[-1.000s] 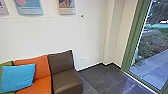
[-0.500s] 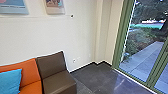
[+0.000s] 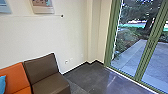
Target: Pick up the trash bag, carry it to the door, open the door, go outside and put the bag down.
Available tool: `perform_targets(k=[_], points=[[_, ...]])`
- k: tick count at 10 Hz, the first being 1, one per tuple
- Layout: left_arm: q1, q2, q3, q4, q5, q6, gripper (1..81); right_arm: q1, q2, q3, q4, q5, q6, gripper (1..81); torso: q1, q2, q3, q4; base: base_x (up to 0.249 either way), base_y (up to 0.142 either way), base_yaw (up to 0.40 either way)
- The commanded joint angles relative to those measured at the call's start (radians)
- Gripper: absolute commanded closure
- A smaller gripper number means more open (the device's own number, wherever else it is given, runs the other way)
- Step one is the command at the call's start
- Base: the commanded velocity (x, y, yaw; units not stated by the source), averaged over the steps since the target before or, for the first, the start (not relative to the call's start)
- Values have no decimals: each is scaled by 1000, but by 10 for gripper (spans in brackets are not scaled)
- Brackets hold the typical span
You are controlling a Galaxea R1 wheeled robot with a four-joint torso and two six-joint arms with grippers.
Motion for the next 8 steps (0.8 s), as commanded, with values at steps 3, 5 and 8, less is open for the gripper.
perform_targets(k=[3,5,8], points=[[-49,0,1,4,70,7,811,52,4,8,-5,-64,-3,10,0,0,0,0,0,0,-286],[-49,0,1,6,70,7,811,49,4,4,-3,-64,-3,10,0,0,0,0,0,0,-303],[-49,1,1,6,70,7,811,47,4,4,-3,-64,-3,10,0,0,0,0,0,0,-320]])
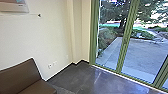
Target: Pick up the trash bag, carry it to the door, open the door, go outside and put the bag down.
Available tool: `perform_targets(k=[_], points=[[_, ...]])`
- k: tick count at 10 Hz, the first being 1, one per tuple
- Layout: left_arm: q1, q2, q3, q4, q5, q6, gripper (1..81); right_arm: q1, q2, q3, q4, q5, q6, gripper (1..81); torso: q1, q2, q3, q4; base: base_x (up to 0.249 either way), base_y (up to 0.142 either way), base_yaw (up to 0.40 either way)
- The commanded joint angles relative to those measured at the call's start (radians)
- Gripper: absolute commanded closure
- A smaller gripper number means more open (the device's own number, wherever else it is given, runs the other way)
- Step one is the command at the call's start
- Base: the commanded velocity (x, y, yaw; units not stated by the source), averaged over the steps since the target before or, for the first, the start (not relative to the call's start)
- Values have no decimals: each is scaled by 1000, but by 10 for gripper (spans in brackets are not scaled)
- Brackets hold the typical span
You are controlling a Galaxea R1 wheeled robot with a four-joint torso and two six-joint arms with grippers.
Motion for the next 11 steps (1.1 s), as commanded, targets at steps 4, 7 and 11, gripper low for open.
perform_targets(k=[4,7,11], points=[[-50,-1,1,4,70,7,811,44,2,4,-3,-65,-3,10,0,0,0,0,0,0,-343],[-50,-1,0,4,70,7,811,44,2,3,-3,-65,-3,10,0,0,0,0,0,0,-345],[-50,-1,-2,4,70,7,811,43,2,3,-1,-65,-3,10,0,0,0,0,0,0,-350]])
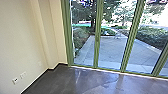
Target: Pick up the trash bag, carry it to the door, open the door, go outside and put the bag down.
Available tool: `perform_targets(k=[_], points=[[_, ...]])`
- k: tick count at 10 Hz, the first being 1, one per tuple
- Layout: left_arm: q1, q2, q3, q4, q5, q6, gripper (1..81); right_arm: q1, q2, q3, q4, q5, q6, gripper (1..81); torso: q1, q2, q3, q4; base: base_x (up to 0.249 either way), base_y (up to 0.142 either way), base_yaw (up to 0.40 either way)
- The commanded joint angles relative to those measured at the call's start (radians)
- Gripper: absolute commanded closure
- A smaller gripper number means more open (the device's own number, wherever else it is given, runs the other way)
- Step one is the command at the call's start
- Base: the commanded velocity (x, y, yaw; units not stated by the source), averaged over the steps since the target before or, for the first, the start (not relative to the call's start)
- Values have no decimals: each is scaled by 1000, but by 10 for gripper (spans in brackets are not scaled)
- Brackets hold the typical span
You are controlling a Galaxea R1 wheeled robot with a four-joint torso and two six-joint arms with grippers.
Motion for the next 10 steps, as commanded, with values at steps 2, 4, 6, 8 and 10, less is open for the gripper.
perform_targets(k=[2,4,6,8,10], points=[[-49,-1,-2,4,70,7,811,45,2,4,-1,-65,-3,10,0,0,0,0,0,0,-337],[-49,1,-2,4,70,7,811,45,2,4,-3,-65,-3,10,0,0,0,0,0,0,-324],[-49,1,-3,5,70,7,811,45,3,4,-3,-65,-3,10,0,0,0,0,0,0,-323],[-49,1,-3,5,70,7,811,46,5,4,-3,-65,-3,10,0,0,0,0,0,0,-323],[-49,2,-3,5,70,7,811,48,7,4,-4,-65,-3,10,0,0,0,0,0,0,-326]])
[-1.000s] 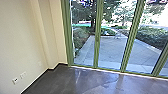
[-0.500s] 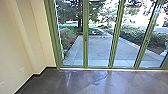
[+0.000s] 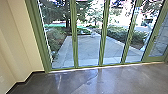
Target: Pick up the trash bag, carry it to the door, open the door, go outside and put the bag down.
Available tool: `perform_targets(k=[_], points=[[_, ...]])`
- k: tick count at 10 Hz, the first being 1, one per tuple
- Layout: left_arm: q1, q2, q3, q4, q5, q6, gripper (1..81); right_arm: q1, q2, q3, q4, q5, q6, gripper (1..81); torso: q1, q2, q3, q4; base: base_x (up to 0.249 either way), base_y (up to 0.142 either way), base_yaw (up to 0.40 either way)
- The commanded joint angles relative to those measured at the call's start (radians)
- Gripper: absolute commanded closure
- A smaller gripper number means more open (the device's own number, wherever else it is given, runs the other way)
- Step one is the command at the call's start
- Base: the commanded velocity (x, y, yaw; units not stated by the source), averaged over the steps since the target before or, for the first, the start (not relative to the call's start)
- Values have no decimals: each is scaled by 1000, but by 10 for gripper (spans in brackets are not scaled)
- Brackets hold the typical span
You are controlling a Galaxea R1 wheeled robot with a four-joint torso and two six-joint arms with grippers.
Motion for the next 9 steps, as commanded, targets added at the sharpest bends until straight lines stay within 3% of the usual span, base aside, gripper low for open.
perform_targets(k=[1,9], points=[[-50,1,-1,7,70,7,811,48,4,4,-4,-64,-3,10,0,0,0,0,0,0,-329],[-51,2,-1,7,70,7,811,48,4,3,-4,-64,-3,10,0,0,0,0,0,0,-341]])
